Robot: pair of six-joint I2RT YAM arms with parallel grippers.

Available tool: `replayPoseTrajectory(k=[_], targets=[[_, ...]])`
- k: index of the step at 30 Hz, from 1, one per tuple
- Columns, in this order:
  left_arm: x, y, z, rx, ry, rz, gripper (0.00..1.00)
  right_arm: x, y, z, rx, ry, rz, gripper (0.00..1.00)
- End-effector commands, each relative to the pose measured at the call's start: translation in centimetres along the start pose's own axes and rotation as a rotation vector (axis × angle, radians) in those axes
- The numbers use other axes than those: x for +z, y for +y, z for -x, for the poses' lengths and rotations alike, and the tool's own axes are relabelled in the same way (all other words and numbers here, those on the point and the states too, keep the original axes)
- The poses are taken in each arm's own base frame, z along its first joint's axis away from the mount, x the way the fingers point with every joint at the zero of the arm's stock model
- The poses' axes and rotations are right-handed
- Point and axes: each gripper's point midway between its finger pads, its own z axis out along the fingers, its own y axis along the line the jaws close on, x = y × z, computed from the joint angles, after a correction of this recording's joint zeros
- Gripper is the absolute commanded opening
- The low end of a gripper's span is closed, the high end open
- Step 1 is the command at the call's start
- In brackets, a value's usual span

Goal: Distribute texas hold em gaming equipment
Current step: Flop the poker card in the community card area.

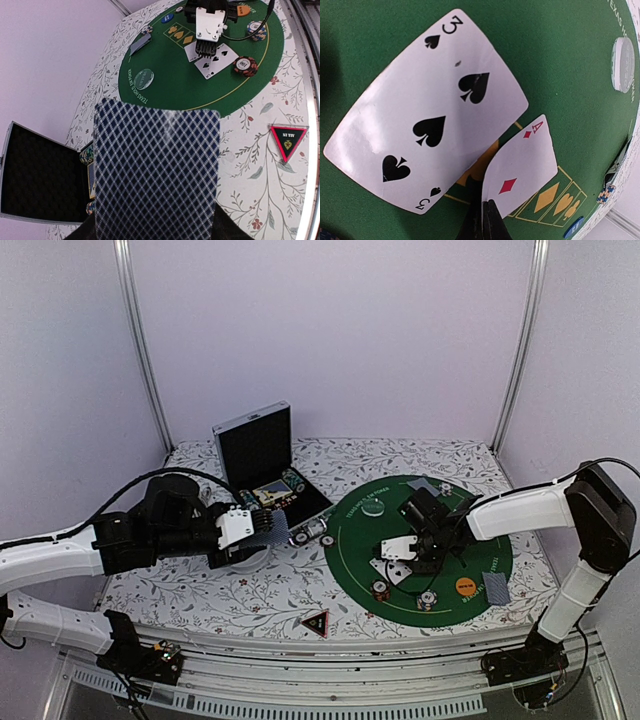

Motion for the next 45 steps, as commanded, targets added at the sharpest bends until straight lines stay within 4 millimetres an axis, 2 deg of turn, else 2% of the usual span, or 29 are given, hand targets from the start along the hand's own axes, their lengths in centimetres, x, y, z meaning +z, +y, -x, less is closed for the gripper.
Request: replayPoseTrajectory(k=[1,10,20,26,30,31,39,42,45], targets=[[-0.5,0.3,0.7,0.01,-0.036,0.015,0.54,-0.3,0.5,0.2,-0.07,-0.031,0.022,0.02],[-0.5,0.3,0.7,0.011,-0.036,0.017,0.53,-0.5,1.0,0.6,-0.148,-0.057,0.042,0.02],[-0.5,0.3,0.7,0.012,-0.035,0.016,0.54,-0.1,1.2,-0.2,-0.18,-0.025,0.04,0.04],[-0.5,0.3,0.7,0.011,-0.036,0.018,0.54,-0.4,1.2,-0.6,-0.188,-0.01,0.031,0.17],[-0.6,0.3,0.7,0.011,-0.037,0.019,0.53,-0.9,1.0,-0.8,-0.191,-0.007,0.028,0.18],[-0.6,0.4,0.7,0.011,-0.038,0.02,0.54,-1.1,1.0,-0.8,-0.193,-0.007,0.03,0.23],[-0.6,0.3,0.7,0.012,-0.038,0.018,0.54,-2.0,1.2,-0.4,-0.193,-0.008,0.026,0.37],[-0.6,0.3,0.7,0.011,-0.037,0.016,0.54,-2.8,0.5,0.4,-0.177,-0.038,0.012,0.49],[-0.6,0.3,0.7,0.011,-0.038,0.019,0.54,-4.5,-0.6,2.3,-0.138,-0.119,-0.013,0.57]])
